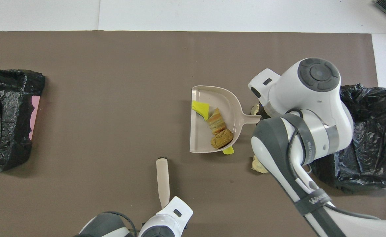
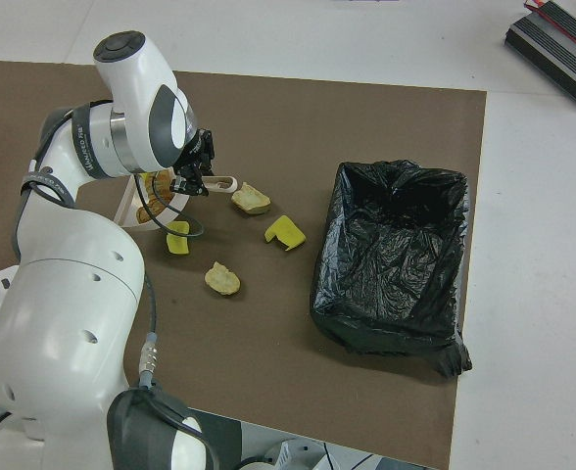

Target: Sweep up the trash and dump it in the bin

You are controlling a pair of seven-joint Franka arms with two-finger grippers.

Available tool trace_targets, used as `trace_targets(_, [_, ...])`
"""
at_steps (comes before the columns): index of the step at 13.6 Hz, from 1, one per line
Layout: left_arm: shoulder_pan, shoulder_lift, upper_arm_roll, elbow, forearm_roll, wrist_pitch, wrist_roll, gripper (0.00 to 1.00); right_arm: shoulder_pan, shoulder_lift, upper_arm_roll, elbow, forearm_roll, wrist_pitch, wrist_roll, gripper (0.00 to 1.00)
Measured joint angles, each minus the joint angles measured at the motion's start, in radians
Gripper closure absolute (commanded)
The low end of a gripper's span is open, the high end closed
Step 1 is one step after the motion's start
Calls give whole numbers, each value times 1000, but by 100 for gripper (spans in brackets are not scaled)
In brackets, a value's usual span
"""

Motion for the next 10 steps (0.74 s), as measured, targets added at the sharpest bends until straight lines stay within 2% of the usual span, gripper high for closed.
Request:
trace_targets(3, [-20,-5,1,-29,-20,31,-6,100,-104,-1,-2,38,2,-48,-82,100])
trace_targets(6, [-28,-10,2,-36,-26,33,-4,61,-200,-8,-6,83,2,-78,-145,100])
trace_targets(7, [-28,-10,4,-36,-26,31,3,53,-230,-14,-7,93,1,-81,-175,100])
trace_targets(8, [-28,-9,7,-36,-27,26,15,37,-261,-19,-8,99,0,-83,-209,100])
trace_targets(9, [-28,-8,10,-36,-28,20,26,12,-293,-23,-9,101,-2,-83,-246,100])
trace_targets(10, [-25,-6,15,-31,-29,12,38,0,-332,-28,-10,103,-9,-84,-293,100])
